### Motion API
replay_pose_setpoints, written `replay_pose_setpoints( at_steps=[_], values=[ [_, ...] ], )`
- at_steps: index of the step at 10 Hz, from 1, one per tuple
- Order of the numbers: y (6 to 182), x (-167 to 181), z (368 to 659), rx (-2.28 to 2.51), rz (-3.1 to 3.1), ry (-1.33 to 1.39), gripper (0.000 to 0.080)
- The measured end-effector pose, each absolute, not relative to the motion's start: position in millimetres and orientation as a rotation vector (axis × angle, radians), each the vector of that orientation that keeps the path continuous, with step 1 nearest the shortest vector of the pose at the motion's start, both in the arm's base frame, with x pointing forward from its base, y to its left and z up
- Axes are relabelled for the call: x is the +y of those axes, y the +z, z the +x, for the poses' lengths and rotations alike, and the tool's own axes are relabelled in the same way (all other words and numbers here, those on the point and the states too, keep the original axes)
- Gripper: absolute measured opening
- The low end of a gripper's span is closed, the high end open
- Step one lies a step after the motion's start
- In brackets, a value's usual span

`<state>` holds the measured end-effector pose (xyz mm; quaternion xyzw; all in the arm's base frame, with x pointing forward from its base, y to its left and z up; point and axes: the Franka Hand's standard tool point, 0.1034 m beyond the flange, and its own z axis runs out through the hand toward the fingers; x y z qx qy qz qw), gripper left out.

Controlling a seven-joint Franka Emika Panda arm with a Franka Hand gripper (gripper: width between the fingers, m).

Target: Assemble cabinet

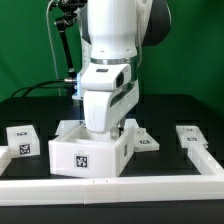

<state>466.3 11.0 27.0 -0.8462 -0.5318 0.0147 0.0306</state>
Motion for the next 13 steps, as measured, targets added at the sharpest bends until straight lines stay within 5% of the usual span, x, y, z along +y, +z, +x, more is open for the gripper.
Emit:
replay_pose_setpoints(
  at_steps=[13],
  values=[
    [30.3,12.6,482.9,-2.031,-2.364,0.039,0.0037]
  ],
)
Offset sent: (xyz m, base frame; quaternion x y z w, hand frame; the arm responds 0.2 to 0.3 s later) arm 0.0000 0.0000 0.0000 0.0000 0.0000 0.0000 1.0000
